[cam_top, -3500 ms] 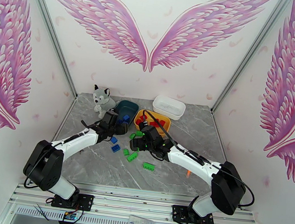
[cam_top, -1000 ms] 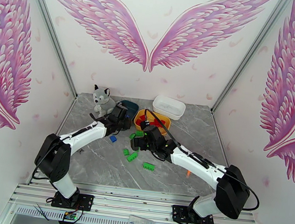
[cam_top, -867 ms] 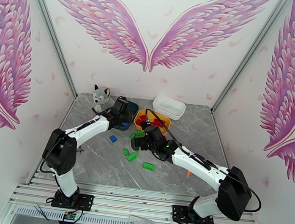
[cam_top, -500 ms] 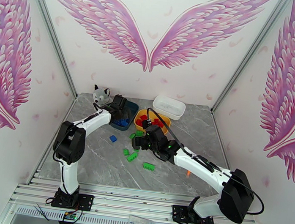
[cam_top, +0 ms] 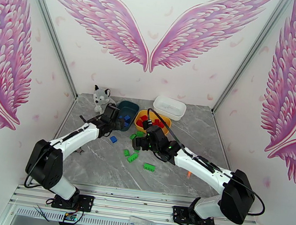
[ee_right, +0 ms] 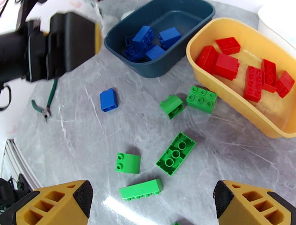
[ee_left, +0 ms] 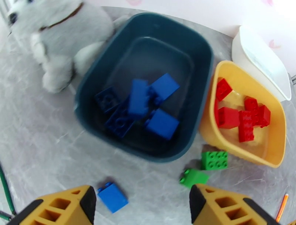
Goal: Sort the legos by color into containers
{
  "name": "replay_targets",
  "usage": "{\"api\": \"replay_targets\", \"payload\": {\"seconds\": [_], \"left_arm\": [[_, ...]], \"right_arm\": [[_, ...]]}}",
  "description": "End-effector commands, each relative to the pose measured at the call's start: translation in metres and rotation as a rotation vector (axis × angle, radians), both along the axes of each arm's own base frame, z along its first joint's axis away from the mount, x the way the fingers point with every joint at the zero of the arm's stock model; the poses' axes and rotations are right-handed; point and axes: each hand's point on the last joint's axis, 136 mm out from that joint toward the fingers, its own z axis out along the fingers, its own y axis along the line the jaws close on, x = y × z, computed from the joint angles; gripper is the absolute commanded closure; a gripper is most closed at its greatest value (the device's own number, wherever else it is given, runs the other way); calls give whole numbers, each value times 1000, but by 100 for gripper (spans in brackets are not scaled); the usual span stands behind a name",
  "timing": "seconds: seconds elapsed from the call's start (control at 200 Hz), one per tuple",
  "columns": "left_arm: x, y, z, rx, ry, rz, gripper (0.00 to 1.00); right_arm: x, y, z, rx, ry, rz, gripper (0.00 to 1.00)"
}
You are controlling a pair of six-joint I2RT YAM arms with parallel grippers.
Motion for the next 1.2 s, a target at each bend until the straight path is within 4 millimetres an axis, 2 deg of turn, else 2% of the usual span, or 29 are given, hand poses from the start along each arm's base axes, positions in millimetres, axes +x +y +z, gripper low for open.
{"api": "replay_targets", "payload": {"seconds": [0.0,0.205,0.32,0.395,0.67,0.83,1.195], "left_arm": [[-10,8,-28,-1,31,29,26],[-8,1,-86,3,144,26,27],[-3,1,-109,20,188,47,30],[1,3,-117,34,198,67,31],[9,7,-130,50,208,123,31],[10,10,-138,60,233,132,39],[-19,24,-142,91,286,115,46]], "right_arm": [[3,1,-5,3,4,2,7],[3,1,-8,0,9,4,7],[2,1,-7,-1,6,5,7],[2,0,-5,2,3,3,7],[1,-1,-1,12,-2,4,7],[0,-1,1,13,-5,5,7],[0,-2,4,19,-10,-1,7]]}}
